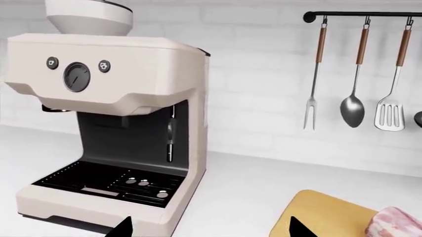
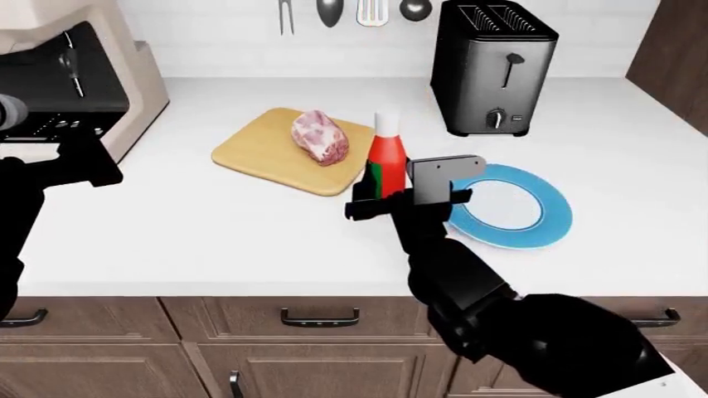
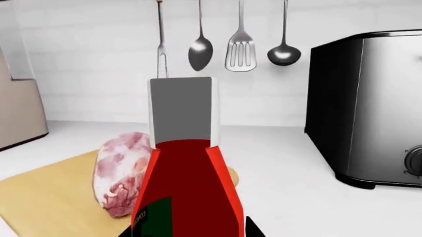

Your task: Pick the pork loin from the plate and place it on the cutting board. Then pick the condiment bottle from the cabinet and place it next to the cutting board.

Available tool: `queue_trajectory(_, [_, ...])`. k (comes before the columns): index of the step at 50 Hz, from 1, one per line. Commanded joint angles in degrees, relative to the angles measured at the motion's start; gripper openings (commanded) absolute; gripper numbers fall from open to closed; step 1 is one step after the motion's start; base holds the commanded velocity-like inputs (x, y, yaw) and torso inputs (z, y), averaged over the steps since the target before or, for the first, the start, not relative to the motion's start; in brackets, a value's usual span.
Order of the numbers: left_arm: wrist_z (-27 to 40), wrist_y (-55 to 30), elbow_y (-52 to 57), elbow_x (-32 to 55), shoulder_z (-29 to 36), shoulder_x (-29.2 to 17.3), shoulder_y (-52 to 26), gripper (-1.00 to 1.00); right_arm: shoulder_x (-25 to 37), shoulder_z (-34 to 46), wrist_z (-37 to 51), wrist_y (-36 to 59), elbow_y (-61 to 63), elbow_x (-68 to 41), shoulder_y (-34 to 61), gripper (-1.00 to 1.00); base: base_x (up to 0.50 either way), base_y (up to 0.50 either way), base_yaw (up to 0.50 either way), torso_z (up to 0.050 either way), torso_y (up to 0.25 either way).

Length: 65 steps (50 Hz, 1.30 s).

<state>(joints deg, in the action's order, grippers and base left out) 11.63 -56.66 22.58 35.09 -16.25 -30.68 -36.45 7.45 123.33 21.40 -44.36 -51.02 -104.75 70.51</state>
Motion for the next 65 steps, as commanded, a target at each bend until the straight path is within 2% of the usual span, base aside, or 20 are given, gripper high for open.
queue_trajectory(1, [0.1, 0.13, -0.18, 0.1, -0.08, -0.12, 0.12, 1.0, -1.82, -1.21, -1.28, 1.52, -3.55, 0.83, -1.58, -1.0, 0.0, 0.0, 0.0, 0.0, 0.0])
queue_trajectory(24, [0.25, 0.34, -0.16, 0.41, -0.23, -0.37, 0.38, 1.0, -2.26, -1.32, -0.93, 2.79, -3.61, 2.13, -2.82, -1.0, 0.0, 0.0, 0.0, 0.0, 0.0])
queue_trajectory(25, [0.27, 0.32, -0.14, 0.44, -0.22, -0.36, 0.35, 1.0, -2.15, -1.29, -0.72, 2.78, -3.34, 2.27, -2.68, 1.0, 0.0, 0.0, 0.0, 0.0, 0.0])
queue_trajectory(44, [0.47, 0.42, -0.25, 0.7, 0.06, -0.38, -0.04, 1.0, 0.21, -0.38, 4.79, 1.6, 2.48, 5.85, 0.85, 1.0, 0.0, 0.0, 0.0, 0.0, 0.0])
queue_trajectory(54, [0.65, 0.19, 0.17, 1.11, -0.09, -0.42, 0.01, 1.0, 6.61, 2.02, 18.31, -3.36, 19.85, 15.26, 11.94, 1.0, 0.0, 0.0, 0.0, 0.0, 0.0])
queue_trajectory(65, [0.75, 0.42, 0.11, 1.15, 0.02, -0.43, 0.12, 1.0, 9.94, 3.1, 26.13, -4.49, 28.59, 22.46, 19.15, 1.0, 0.0, 0.0, 0.0, 0.0, 0.0])
